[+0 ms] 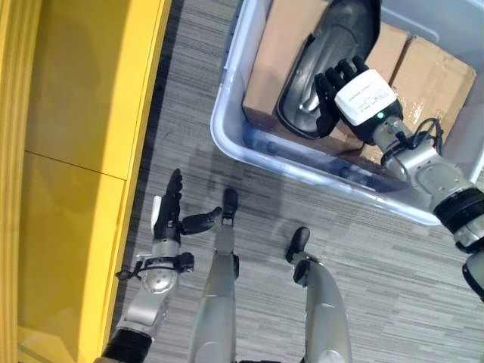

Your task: Move parts from the plastic box to the shelf.

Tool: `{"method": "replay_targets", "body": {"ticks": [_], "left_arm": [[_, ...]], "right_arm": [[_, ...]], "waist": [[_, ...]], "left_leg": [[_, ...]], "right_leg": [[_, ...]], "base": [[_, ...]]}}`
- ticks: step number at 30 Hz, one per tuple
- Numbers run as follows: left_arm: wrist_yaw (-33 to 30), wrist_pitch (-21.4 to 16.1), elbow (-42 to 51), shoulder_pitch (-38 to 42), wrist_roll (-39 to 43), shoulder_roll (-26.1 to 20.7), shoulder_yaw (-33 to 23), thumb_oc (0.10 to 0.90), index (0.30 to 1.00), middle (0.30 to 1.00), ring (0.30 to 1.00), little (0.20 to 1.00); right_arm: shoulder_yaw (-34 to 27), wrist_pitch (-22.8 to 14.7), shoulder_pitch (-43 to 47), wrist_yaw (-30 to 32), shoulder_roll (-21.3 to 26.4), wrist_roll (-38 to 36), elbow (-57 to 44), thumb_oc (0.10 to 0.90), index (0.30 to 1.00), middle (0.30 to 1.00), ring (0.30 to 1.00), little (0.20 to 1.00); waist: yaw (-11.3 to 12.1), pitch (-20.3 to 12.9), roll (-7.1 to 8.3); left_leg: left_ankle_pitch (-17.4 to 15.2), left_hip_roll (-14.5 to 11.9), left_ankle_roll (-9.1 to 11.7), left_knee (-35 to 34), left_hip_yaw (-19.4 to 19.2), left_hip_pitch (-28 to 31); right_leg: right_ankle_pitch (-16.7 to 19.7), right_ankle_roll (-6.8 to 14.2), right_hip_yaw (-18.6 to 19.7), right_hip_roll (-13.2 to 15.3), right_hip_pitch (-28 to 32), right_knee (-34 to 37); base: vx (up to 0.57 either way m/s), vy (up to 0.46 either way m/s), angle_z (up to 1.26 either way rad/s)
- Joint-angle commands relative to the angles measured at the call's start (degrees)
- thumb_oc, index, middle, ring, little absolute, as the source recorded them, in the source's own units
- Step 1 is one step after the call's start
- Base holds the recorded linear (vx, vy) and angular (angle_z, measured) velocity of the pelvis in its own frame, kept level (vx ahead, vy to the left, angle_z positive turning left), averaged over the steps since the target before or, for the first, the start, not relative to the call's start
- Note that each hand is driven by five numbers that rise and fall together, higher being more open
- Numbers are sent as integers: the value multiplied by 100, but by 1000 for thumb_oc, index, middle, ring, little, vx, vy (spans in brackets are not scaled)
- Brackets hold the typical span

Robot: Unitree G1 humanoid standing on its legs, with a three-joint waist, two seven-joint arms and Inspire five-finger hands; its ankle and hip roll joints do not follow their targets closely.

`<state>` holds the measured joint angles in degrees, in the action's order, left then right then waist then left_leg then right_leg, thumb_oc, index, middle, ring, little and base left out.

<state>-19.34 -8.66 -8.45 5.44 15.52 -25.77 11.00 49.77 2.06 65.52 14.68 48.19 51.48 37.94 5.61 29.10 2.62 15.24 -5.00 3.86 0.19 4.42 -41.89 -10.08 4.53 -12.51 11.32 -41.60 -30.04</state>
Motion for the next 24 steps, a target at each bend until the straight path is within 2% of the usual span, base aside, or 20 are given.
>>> {"method": "replay_targets", "body": {"ticks": [1,6,16,20,22,24], "left_arm": [[-60,-414,451,219,17,-56,-65,900,1000,1000,1000,1000],[-64,-418,422,284,31,-33,-36,900,1000,1000,1000,1000],[5,-360,270,336,78,-4,-80,900,1000,1000,1000,1000],[52,-321,204,358,21,-51,-122,900,1000,1000,1000,1000],[98,-274,161,273,-36,-86,-191,900,1000,1000,1000,1000],[127,-262,181,232,-59,-110,-204,900,1000,1000,1000,1000]], "right_arm": [[574,-10,-195,-613,-187,-307,983,400,300,300,300,300],[335,15,-409,-531,-245,-463,764,400,300,300,300,300],[-67,-33,-700,-373,-70,-584,122,400,300,300,300,300],[-276,-88,-767,-342,248,-598,-447,400,300,300,300,300],[-476,-195,-910,-311,549,-663,-1036,400,300,300,300,300],[-590,-237,-1010,-325,664,-700,-1287,400,300,300,300,300]], "waist": [[184,70,59],[167,70,82],[194,70,178],[184,68,242],[116,-147,313],[105,-213,330]], "left_leg": [[-744,-109,88,338,-71,454],[-703,-133,113,208,-102,706],[-509,-142,212,-238,-125,1564],[-456,-163,246,-433,-147,2075],[-487,-173,254,-472,-174,2321],[-501,-172,250,-484,-180,2416]], "right_leg": [[1254,260,-12,-39,807,1893],[1272,259,-8,-52,963,1941],[1450,318,-89,-78,1797,2356],[1500,358,-136,-72,2296,2519],[1524,384,-143,-76,2557,2623],[1543,395,-154,-76,2665,2674]], "base": [[-13,5,-7],[-21,11,1],[-27,5,7],[1,2,-1],[48,16,-4],[38,18,-8]]}}
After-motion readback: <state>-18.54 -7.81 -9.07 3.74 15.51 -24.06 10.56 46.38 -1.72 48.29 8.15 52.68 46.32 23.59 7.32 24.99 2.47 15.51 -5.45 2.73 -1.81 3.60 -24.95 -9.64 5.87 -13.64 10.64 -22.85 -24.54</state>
